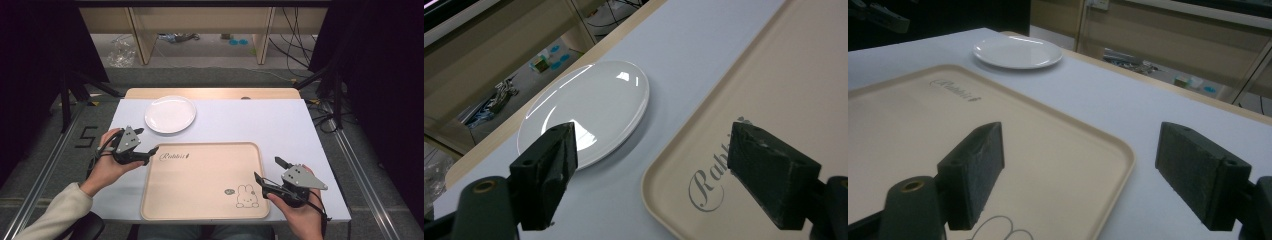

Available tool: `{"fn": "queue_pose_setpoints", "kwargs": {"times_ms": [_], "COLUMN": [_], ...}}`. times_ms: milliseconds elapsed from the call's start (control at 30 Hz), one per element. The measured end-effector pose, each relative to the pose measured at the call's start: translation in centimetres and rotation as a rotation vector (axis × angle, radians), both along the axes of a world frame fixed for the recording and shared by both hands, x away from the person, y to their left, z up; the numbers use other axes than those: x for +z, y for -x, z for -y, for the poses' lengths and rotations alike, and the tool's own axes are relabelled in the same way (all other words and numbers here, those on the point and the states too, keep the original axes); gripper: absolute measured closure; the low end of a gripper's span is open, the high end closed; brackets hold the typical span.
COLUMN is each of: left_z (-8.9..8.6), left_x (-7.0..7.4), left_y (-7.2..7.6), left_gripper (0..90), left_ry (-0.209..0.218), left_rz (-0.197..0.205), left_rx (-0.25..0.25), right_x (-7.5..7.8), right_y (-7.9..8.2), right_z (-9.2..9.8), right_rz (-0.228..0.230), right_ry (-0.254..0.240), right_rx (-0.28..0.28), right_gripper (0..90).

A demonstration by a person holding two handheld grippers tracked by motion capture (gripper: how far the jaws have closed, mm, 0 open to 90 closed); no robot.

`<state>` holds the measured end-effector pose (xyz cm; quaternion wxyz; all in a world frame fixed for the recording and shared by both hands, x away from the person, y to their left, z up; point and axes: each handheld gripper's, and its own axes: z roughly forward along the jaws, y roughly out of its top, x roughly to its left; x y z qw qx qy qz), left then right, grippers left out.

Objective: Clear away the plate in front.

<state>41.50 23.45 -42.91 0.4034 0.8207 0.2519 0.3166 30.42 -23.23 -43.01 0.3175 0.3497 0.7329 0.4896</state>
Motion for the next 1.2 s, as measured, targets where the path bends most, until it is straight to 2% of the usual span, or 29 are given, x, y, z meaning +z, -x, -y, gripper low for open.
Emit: {"fn": "queue_pose_setpoints", "kwargs": {"times_ms": [67,100,200,233,300,367,400,467,533,567,600,667,700,733,767,800,833,867,900,1200], "left_z": [0.1,0.3,0.5,0.5,0.7,0.9,1.0,1.2,1.2,1.6,1.6,1.8,1.8,1.9,2.2,2.2,2.4,2.6,2.9,4.2], "left_x": [0.0,0.0,-0.1,-0.1,-0.1,0.0,0.1,0.1,0.2,-0.1,-0.1,-0.2,-0.1,-0.2,-0.2,-0.2,-0.3,-0.4,-0.5,-1.4], "left_y": [-0.2,-0.7,-1.2,-1.4,-1.8,-2.2,-2.6,-2.8,-3.1,-3.6,-3.6,-4.0,-4.3,-4.5,-5.0,-5.0,-5.2,-5.4,-5.9,-7.7], "left_gripper": [19.9,19.9,19.2,19.2,19.1,19.1,19.1,19.1,19.0,19.0,19.0,18.9,18.9,18.7,18.7,18.6,18.6,18.6,18.6,18.5], "left_ry": [-0.014,-0.044,-0.06,-0.069,-0.09,-0.092,-0.121,-0.114,-0.18,-0.144,-0.144,-0.174,-0.204,-0.208,-0.22,-0.22,-0.225,-0.213,-0.237,-0.262], "left_rz": [0.003,-0.006,-0.008,-0.01,-0.003,-0.002,0.0,0.004,-0.01,-0.008,-0.008,-0.016,-0.021,-0.017,-0.017,-0.017,-0.018,-0.016,-0.025,-0.043], "left_rx": [-0.001,0.001,0.004,0.007,0.01,0.01,0.007,0.014,0.002,0.007,0.007,0.003,0.0,0.0,0.003,0.003,0.005,0.009,0.001,0.003], "right_x": [0.0,0.1,0.0,0.0,0.0,0.0,0.0,0.0,0.0,0.0,0.0,0.0,0.0,0.0,0.0,0.0,0.0,0.0,0.0,0.0], "right_y": [0.0,0.1,0.0,0.1,0.0,0.1,0.0,0.0,0.0,0.0,0.1,0.0,0.0,0.0,0.1,0.0,0.0,0.0,0.0,0.0], "right_z": [0.0,0.1,0.0,0.0,0.0,-0.1,0.0,0.0,0.0,0.0,-0.1,0.0,0.0,0.0,-0.1,0.0,0.0,0.0,0.0,0.0], "right_rz": [0.0,-0.009,0.001,-0.013,-0.007,-0.021,-0.001,-0.003,-0.002,-0.008,-0.021,-0.004,-0.004,-0.003,-0.023,-0.003,-0.003,-0.003,-0.005,-0.006], "right_ry": [0.0,0.007,0.0,-0.007,-0.006,-0.011,-0.003,-0.003,-0.003,-0.006,-0.011,-0.003,-0.003,-0.003,-0.012,-0.004,-0.003,-0.003,-0.003,-0.002], "right_rx": [0.0,0.002,-0.001,0.0,0.001,0.002,0.0,0.002,0.001,0.002,0.003,0.003,0.003,0.002,0.004,0.003,0.002,0.002,0.002,0.003], "right_gripper": [20.7,20.7,20.7,20.7,20.7,20.7,20.7,20.7,20.7,20.7,20.7,20.7,20.7,20.7,20.7,20.7,20.7,20.7,20.7,20.7]}}
